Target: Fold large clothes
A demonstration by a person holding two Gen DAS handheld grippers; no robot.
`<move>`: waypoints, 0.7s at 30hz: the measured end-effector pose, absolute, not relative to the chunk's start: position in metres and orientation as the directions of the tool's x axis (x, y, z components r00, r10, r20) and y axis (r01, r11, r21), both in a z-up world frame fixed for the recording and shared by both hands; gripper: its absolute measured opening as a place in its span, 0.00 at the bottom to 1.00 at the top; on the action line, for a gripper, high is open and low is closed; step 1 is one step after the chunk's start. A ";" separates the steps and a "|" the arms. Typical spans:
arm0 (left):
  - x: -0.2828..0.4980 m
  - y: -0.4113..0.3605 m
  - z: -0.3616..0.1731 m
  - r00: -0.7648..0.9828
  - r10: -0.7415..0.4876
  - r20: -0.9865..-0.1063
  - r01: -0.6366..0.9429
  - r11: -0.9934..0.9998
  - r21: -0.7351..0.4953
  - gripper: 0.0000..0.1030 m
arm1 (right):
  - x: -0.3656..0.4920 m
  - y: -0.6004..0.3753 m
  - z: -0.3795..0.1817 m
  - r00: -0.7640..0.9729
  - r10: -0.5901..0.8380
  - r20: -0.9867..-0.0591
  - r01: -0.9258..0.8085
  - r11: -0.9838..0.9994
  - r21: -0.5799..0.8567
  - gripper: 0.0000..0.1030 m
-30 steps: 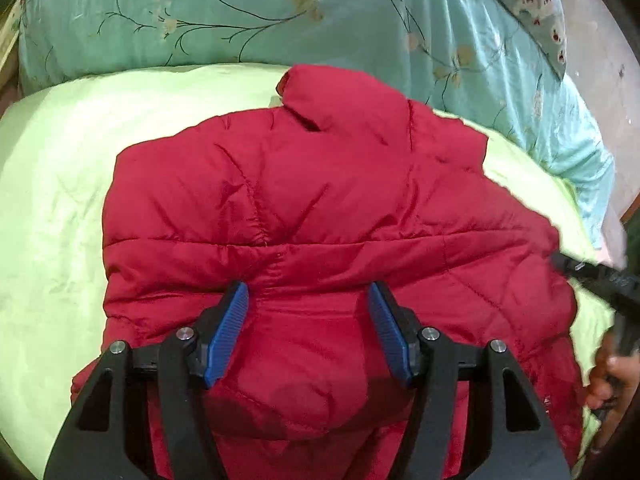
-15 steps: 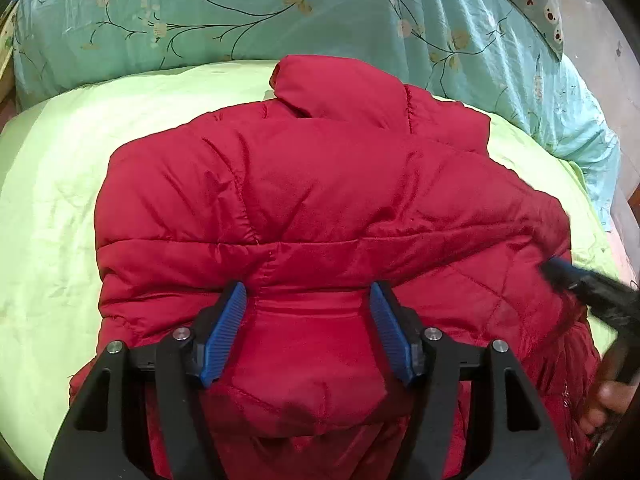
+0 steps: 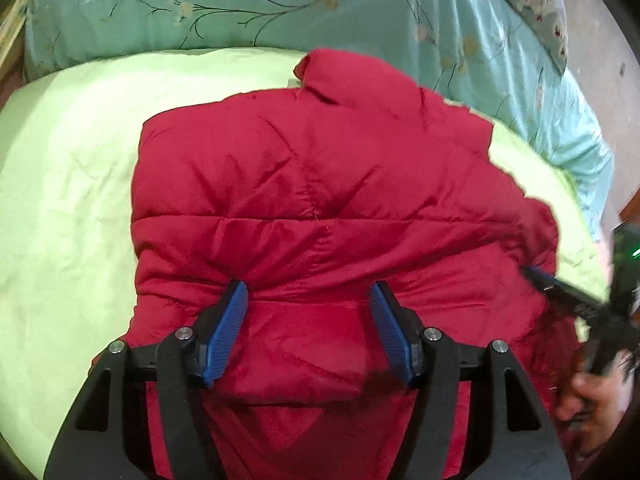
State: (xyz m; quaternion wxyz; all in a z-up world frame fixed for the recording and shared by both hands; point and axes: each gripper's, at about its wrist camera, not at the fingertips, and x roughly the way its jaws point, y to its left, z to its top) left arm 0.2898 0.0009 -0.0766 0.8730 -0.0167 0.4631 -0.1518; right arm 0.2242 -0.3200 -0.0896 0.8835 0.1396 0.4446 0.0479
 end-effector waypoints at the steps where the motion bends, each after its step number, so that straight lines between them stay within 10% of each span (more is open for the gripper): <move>1: 0.290 -0.002 -0.077 0.530 -0.268 -0.805 0.252 0.956 -0.153 0.62 | 0.222 -0.321 -0.086 0.600 0.216 -0.770 0.042 0.953 0.300 0.27; 21: 0.279 0.022 -0.080 0.499 -0.310 -0.809 0.239 0.947 -0.215 0.62 | 0.218 -0.319 -0.099 0.593 0.185 -0.784 0.060 0.961 0.272 0.31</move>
